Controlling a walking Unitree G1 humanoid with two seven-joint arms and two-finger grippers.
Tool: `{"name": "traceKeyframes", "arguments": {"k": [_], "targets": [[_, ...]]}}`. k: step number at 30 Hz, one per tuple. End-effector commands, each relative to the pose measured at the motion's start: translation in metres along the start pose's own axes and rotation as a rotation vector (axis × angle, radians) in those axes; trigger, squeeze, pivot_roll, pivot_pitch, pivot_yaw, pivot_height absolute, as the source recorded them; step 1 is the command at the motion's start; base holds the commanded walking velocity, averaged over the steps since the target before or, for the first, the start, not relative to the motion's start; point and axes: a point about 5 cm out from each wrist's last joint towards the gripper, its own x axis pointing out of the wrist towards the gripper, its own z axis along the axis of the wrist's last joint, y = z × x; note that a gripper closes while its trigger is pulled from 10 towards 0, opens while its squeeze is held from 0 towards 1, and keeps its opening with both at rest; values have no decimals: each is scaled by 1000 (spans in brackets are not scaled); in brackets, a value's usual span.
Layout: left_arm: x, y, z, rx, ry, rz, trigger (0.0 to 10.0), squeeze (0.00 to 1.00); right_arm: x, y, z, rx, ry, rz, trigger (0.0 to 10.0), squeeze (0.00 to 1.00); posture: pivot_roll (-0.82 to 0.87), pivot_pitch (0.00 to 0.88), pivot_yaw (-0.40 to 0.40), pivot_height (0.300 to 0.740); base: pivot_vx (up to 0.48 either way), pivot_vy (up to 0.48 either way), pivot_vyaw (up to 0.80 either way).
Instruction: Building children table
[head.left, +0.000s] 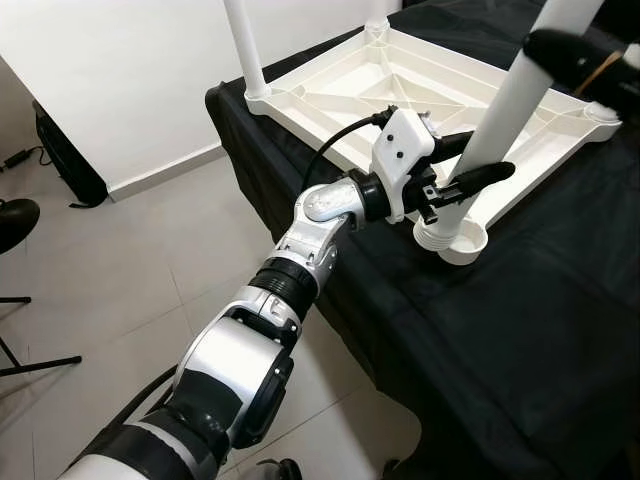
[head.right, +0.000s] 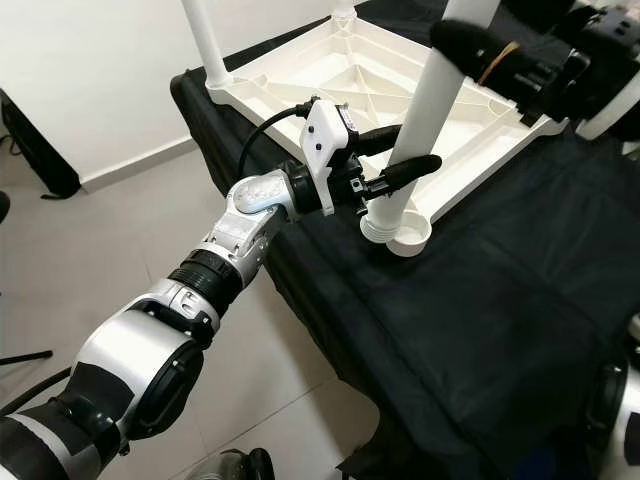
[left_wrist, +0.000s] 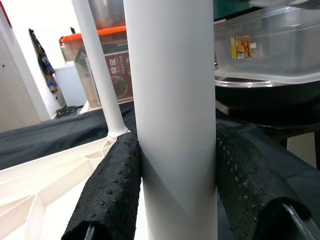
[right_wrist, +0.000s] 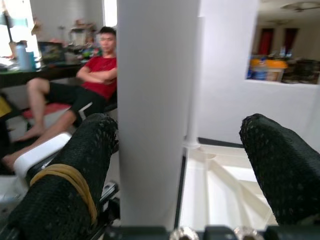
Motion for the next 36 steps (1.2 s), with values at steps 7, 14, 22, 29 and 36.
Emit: {"name": "traceKeyframes", "arguments": {"k": [7, 14, 22, 29, 36], "targets": [[-9, -2, -13, -16, 61, -8, 0, 0, 4, 0, -3, -29, 56, 95, 10000, 0, -122, 180, 76, 740, 0, 0, 0], [-10, 0, -11, -10, 52, -4, 0, 0, 4, -5, -3, 1, 39, 158, 0, 0, -119, 178, 68, 740, 0, 0, 0], [-9, 1, -9, -9, 42, -8, 0, 0, 6, 5, -11, 17, 84, 253, 0, 0, -121, 176, 68, 740, 0, 0, 0], [-5, 3, -4, -70, 6, 6, 10000, 1000, 18, 1, -14, 13, 39, 197, 0, 0, -122, 172, 63, 740, 0, 0, 0], [-5, 11, 10, -114, -65, 1, 10000, 1000, 26, -5, -25, -1, 69, 49, 0, 0, -124, 170, 60, 740, 0, 0, 0]]}}
